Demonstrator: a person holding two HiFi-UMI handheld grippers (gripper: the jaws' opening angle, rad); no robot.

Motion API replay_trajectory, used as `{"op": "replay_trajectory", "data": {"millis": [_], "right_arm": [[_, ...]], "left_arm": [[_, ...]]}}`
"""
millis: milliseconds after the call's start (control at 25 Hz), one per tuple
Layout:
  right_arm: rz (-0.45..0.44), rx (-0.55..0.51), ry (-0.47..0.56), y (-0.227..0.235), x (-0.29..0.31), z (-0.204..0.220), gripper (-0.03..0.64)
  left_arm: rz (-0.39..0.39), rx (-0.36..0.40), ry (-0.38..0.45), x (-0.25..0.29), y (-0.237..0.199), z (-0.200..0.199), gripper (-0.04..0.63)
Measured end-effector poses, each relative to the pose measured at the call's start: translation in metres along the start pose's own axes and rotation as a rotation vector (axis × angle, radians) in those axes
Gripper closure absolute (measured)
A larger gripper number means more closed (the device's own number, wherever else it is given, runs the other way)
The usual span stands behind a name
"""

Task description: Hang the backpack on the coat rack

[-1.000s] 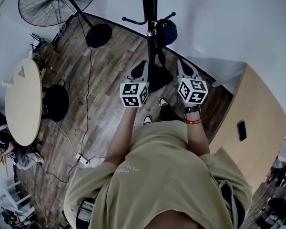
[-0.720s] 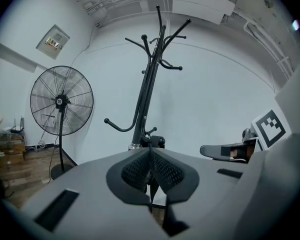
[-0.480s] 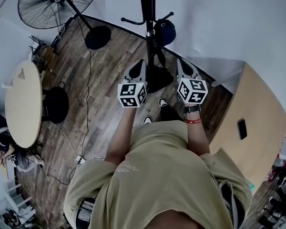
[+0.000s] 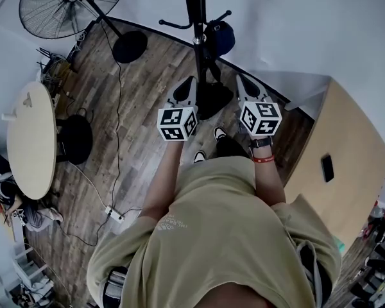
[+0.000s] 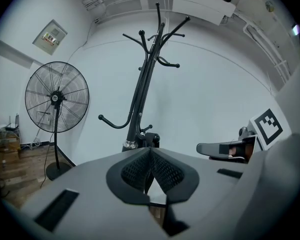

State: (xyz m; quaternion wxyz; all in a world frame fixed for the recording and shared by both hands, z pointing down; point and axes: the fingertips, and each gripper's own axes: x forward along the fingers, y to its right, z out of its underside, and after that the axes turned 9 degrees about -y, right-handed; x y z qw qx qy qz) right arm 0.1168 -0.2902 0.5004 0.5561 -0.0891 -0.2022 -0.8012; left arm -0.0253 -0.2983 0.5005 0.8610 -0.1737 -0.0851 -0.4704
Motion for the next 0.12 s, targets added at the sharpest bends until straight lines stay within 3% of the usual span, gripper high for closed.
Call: {"op": "replay_trajectory", "data": {"millis": [120], "right_arm": [[-0.049, -0.051, -0.019, -0.0103, -0.0003, -0.0025, 0.601]], "left_arm": [[0.0, 0.009, 0.007, -0.0005, -0.0069, -0.0049, 0.571]]}}
